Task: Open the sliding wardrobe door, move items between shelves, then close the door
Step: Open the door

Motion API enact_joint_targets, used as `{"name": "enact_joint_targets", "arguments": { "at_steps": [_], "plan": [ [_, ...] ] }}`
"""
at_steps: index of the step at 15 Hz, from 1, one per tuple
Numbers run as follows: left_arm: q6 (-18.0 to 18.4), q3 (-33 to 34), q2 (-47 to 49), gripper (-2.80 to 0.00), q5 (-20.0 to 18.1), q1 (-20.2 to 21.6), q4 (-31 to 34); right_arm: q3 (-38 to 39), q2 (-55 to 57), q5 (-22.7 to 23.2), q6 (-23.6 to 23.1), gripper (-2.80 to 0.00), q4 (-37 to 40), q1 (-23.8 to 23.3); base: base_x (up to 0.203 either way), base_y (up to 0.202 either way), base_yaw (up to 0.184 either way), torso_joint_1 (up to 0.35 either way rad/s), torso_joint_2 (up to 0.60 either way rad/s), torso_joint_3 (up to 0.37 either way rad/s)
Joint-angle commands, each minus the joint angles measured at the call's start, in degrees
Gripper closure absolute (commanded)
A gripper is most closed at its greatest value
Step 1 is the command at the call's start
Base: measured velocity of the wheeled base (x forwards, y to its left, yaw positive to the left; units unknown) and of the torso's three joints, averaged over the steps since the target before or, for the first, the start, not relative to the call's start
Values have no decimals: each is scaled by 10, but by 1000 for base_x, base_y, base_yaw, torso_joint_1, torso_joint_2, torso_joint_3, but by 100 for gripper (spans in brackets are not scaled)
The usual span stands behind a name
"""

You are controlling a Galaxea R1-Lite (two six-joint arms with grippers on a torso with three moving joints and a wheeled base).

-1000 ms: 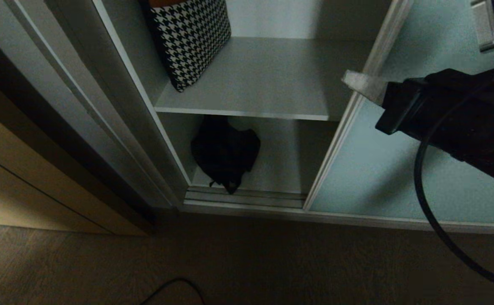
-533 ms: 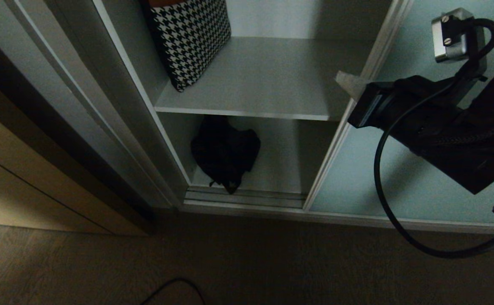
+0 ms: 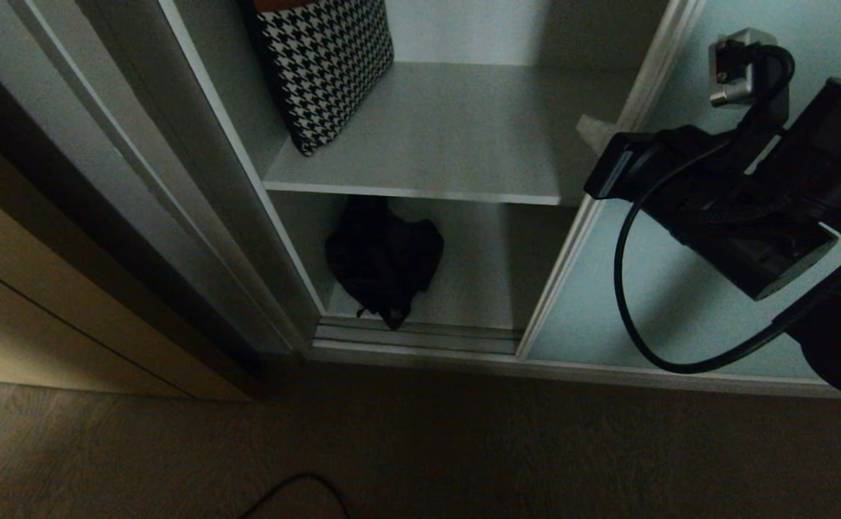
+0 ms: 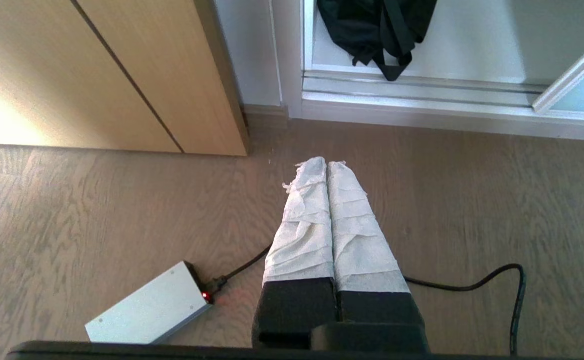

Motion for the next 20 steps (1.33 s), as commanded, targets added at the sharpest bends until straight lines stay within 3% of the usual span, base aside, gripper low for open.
{"name": "enact_joint_targets", "arguments": {
  "at_steps": [1,12,20],
  "plan": [
    [0,0,1,0,0,0,1,-3,9,0,0,0,-4,-11,0,0,0,0,0,0],
    [0,0,1,0,0,0,0,-22,22,4,4,0,-6,-87,0,0,0,0,0,0],
    [0,0,1,0,0,1,1,30,-41,7,8,0,-6,-105,0,0,0,0,0,0]
  ]
}}
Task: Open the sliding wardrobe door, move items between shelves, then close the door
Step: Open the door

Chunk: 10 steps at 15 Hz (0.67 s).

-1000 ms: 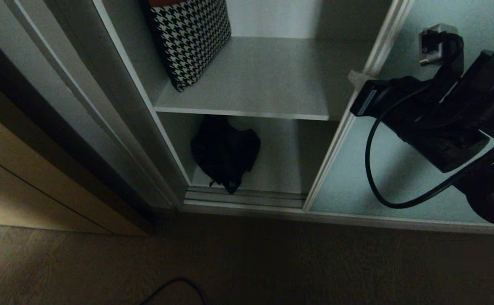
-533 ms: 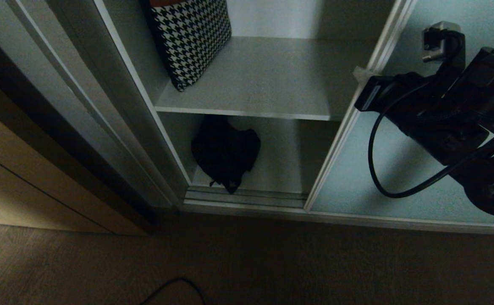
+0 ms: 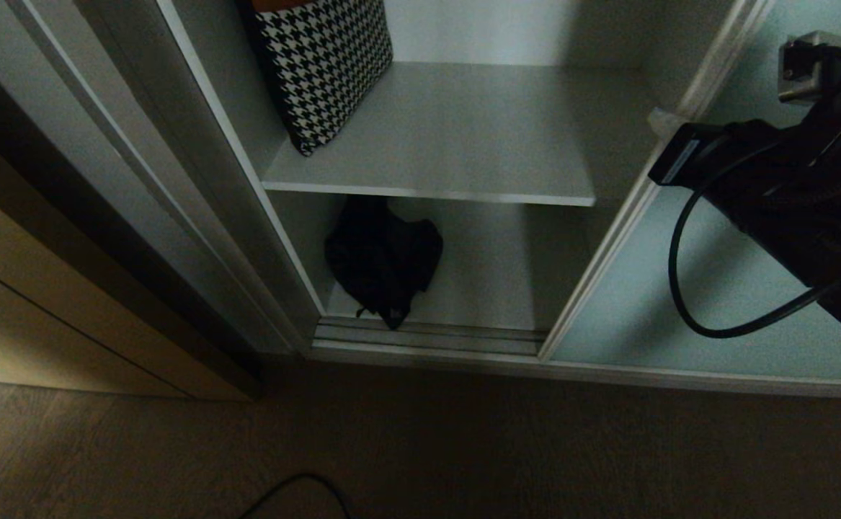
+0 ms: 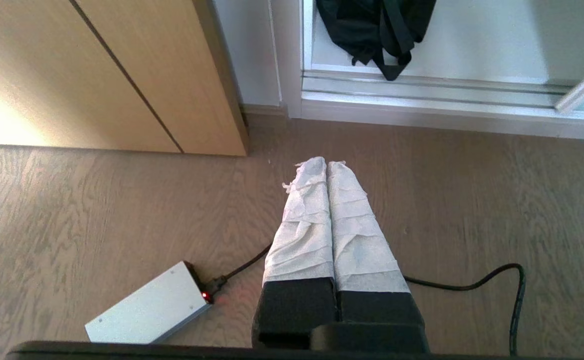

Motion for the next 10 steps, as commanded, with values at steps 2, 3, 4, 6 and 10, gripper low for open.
{"name": "enact_joint_targets", "arguments": {
  "at_steps": [2,3,4,6,10],
  "plan": [
    [0,0,1,0,0,0,0,22,-36,5,6,0,-2,-6,0,0,0,0,0,0],
    [0,0,1,0,0,0,0,29,-48,9,7,0,-1,-6,0,0,0,0,0,0],
    [0,0,1,0,0,0,0,44,-65,15,6,0,2,-3,0,0,0,0,0,0],
    [0,0,1,0,0,0,0,63,-100,23,4,0,14,1,0,0,0,0,0,0],
    [0,0,1,0,0,0,0,105,-213,24,2,0,85,-20,0,0,0,0,0,0]
  ]
}}
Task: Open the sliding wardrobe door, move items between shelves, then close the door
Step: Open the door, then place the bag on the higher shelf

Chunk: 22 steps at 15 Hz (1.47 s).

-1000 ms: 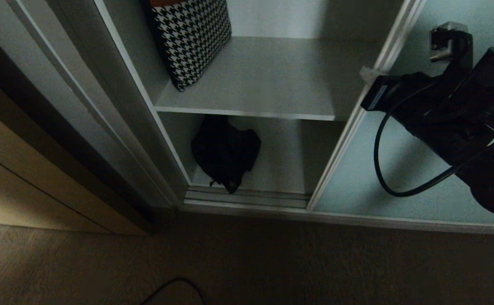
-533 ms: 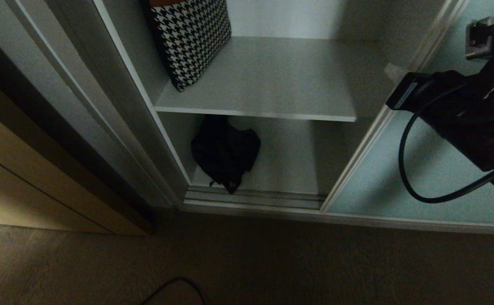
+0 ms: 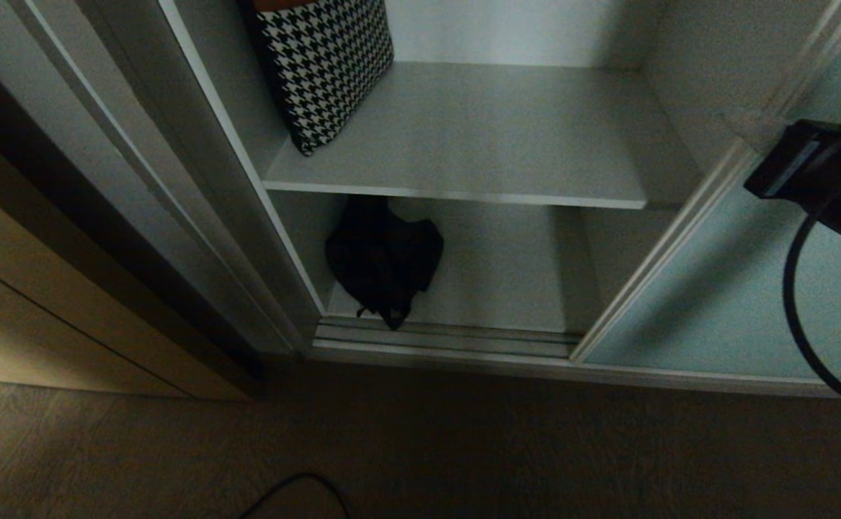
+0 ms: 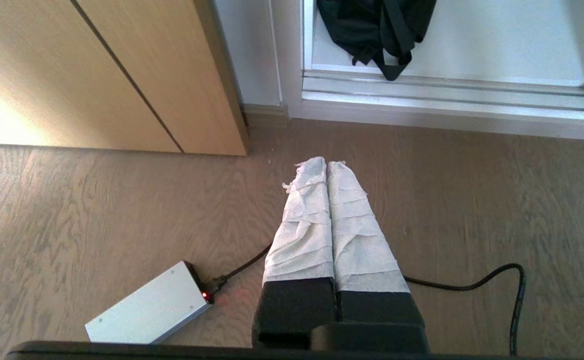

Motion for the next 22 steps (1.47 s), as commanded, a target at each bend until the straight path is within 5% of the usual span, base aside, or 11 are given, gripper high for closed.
{"name": "enact_joint_targets", "arguments": {
  "at_steps": [1,11,14,16,19,22],
  "plan": [
    [0,0,1,0,0,1,0,29,-90,1,0,0,20,-7,0,0,0,0,0,0],
    [0,0,1,0,0,0,0,207,-581,-11,0,0,405,-31,0,0,0,0,0,0],
    [1,0,1,0,0,0,0,292,-624,-119,13,0,393,-46,0,0,0,0,0,0],
    [0,0,1,0,0,0,0,338,-609,-131,11,0,354,-48,0,0,0,0,0,0],
    [0,0,1,0,0,1,0,386,-602,-42,-24,0,340,-106,0,0,0,0,0,0],
    [0,0,1,0,0,0,0,469,-654,105,-76,0,334,-159,0,0,0,0,0,0]
  ]
}}
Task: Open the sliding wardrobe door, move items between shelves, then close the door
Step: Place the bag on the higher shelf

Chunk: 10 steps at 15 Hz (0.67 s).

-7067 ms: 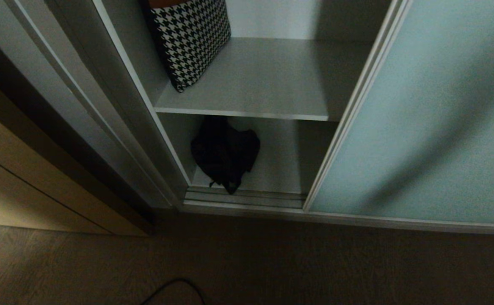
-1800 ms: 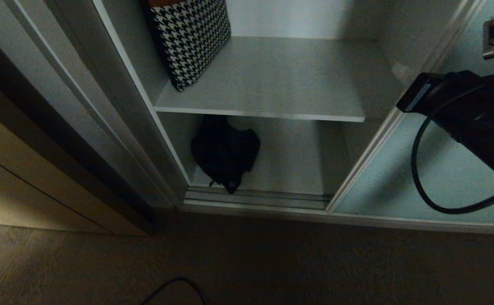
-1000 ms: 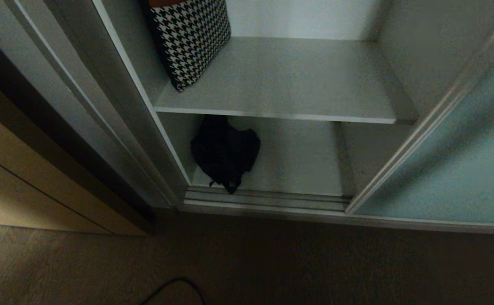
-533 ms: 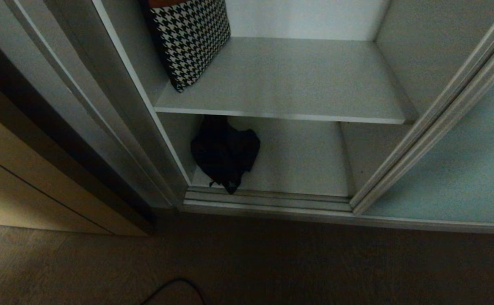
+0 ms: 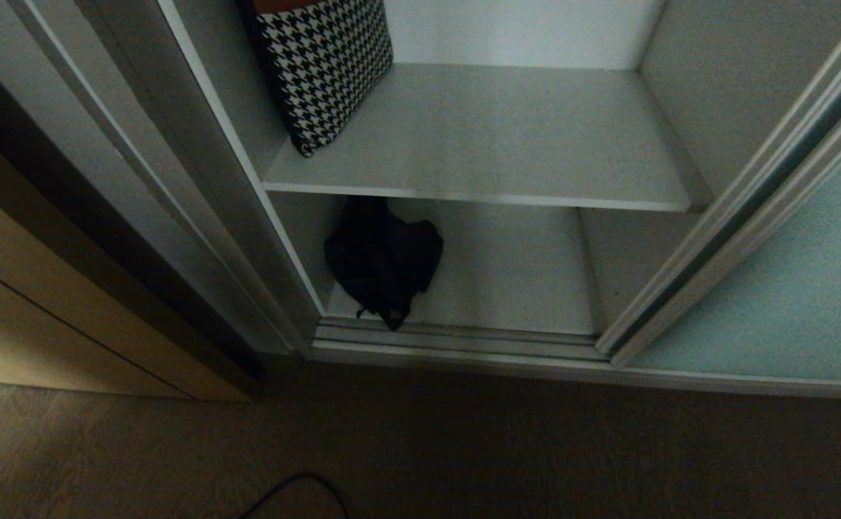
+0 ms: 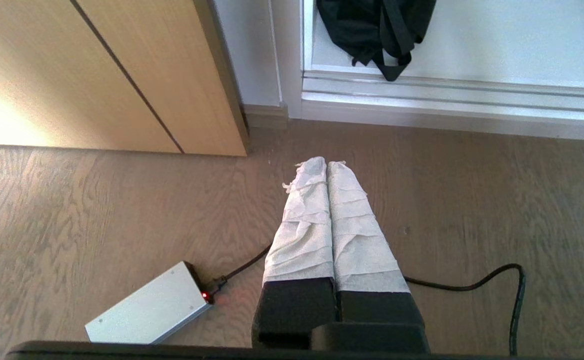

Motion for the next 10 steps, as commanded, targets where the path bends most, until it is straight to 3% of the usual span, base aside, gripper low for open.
{"name": "enact_joint_targets", "arguments": {
  "at_steps": [1,3,5,7,10],
  "plan": [
    [1,0,1,0,0,0,0,30,-40,51,-10,0,34,-31,0,0,0,0,0,0],
    [0,0,1,0,0,0,0,30,-97,70,-11,0,92,-31,0,0,0,0,0,0],
    [0,0,1,0,0,0,0,22,-145,70,22,0,129,-31,0,0,0,0,0,0],
    [0,0,1,0,0,0,0,34,-145,53,50,0,94,-30,0,0,0,0,0,0],
    [0,0,1,0,0,0,0,29,-145,31,54,0,116,-30,0,0,0,0,0,0]
  ]
}}
